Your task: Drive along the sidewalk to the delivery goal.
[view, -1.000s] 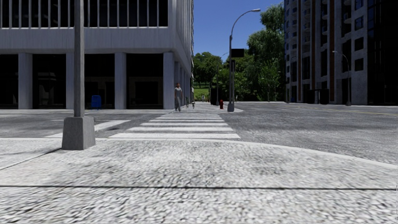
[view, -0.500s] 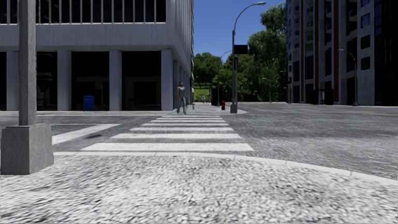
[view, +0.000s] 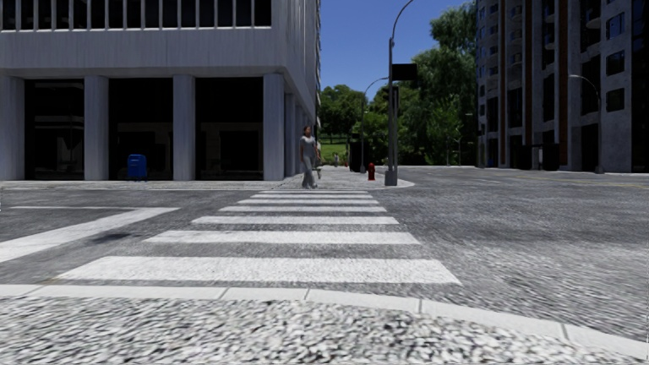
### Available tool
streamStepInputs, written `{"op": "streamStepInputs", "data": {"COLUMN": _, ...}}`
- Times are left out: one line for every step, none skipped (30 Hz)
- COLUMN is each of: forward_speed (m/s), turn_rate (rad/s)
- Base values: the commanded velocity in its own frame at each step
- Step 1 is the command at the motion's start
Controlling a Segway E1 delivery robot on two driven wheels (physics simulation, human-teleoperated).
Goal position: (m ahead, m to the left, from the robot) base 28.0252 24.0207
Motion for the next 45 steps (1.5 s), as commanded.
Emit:
{"op": "streamStepInputs", "data": {"forward_speed": 1.67, "turn_rate": 0.44}}
{"op": "streamStepInputs", "data": {"forward_speed": 1.65, "turn_rate": 0.47}}
{"op": "streamStepInputs", "data": {"forward_speed": 1.65, "turn_rate": 0.47}}
{"op": "streamStepInputs", "data": {"forward_speed": 1.65, "turn_rate": 0.48}}
{"op": "streamStepInputs", "data": {"forward_speed": 1.65, "turn_rate": 0.48}}
{"op": "streamStepInputs", "data": {"forward_speed": 1.65, "turn_rate": 0.49}}
{"op": "streamStepInputs", "data": {"forward_speed": 1.65, "turn_rate": 0.49}}
{"op": "streamStepInputs", "data": {"forward_speed": 1.65, "turn_rate": 0.49}}
{"op": "streamStepInputs", "data": {"forward_speed": 1.65, "turn_rate": 0.49}}
{"op": "streamStepInputs", "data": {"forward_speed": 1.64, "turn_rate": 0.49}}
{"op": "streamStepInputs", "data": {"forward_speed": 1.64, "turn_rate": 0.49}}
{"op": "streamStepInputs", "data": {"forward_speed": 1.61, "turn_rate": 0.49}}
{"op": "streamStepInputs", "data": {"forward_speed": 1.59, "turn_rate": 0.49}}
{"op": "streamStepInputs", "data": {"forward_speed": 1.59, "turn_rate": 0.49}}
{"op": "streamStepInputs", "data": {"forward_speed": 1.59, "turn_rate": 0.49}}
{"op": "streamStepInputs", "data": {"forward_speed": 1.58, "turn_rate": 0.49}}
{"op": "streamStepInputs", "data": {"forward_speed": 1.58, "turn_rate": 0.49}}
{"op": "streamStepInputs", "data": {"forward_speed": 1.58, "turn_rate": 0.49}}
{"op": "streamStepInputs", "data": {"forward_speed": 1.58, "turn_rate": 0.49}}
{"op": "streamStepInputs", "data": {"forward_speed": 1.58, "turn_rate": 0.49}}
{"op": "streamStepInputs", "data": {"forward_speed": 1.58, "turn_rate": 0.49}}
{"op": "streamStepInputs", "data": {"forward_speed": 1.58, "turn_rate": 0.49}}
{"op": "streamStepInputs", "data": {"forward_speed": 1.58, "turn_rate": 0.41}}
{"op": "streamStepInputs", "data": {"forward_speed": 1.58, "turn_rate": 0.41}}
{"op": "streamStepInputs", "data": {"forward_speed": 1.58, "turn_rate": 0.30}}
{"op": "streamStepInputs", "data": {"forward_speed": 1.57, "turn_rate": 0.18}}
{"op": "streamStepInputs", "data": {"forward_speed": 1.57, "turn_rate": 0.00}}
{"op": "streamStepInputs", "data": {"forward_speed": 1.56, "turn_rate": 0.00}}
{"op": "streamStepInputs", "data": {"forward_speed": 1.56, "turn_rate": 0.00}}
{"op": "streamStepInputs", "data": {"forward_speed": 1.56, "turn_rate": 0.00}}
{"op": "streamStepInputs", "data": {"forward_speed": 1.56, "turn_rate": 0.00}}
{"op": "streamStepInputs", "data": {"forward_speed": 1.56, "turn_rate": 0.00}}
{"op": "streamStepInputs", "data": {"forward_speed": 1.56, "turn_rate": 0.00}}
{"op": "streamStepInputs", "data": {"forward_speed": 1.56, "turn_rate": 0.00}}
{"op": "streamStepInputs", "data": {"forward_speed": 1.56, "turn_rate": 0.00}}
{"op": "streamStepInputs", "data": {"forward_speed": 1.66, "turn_rate": 0.00}}
{"op": "streamStepInputs", "data": {"forward_speed": 1.90, "turn_rate": 0.00}}
{"op": "streamStepInputs", "data": {"forward_speed": 1.97, "turn_rate": 0.00}}
{"op": "streamStepInputs", "data": {"forward_speed": 1.97, "turn_rate": 0.00}}
{"op": "streamStepInputs", "data": {"forward_speed": 1.98, "turn_rate": 0.00}}
{"op": "streamStepInputs", "data": {"forward_speed": 1.98, "turn_rate": 0.00}}
{"op": "streamStepInputs", "data": {"forward_speed": 1.93, "turn_rate": 0.00}}
{"op": "streamStepInputs", "data": {"forward_speed": 1.87, "turn_rate": 0.00}}
{"op": "streamStepInputs", "data": {"forward_speed": 1.87, "turn_rate": 0.00}}
{"op": "streamStepInputs", "data": {"forward_speed": 1.82, "turn_rate": 0.00}}
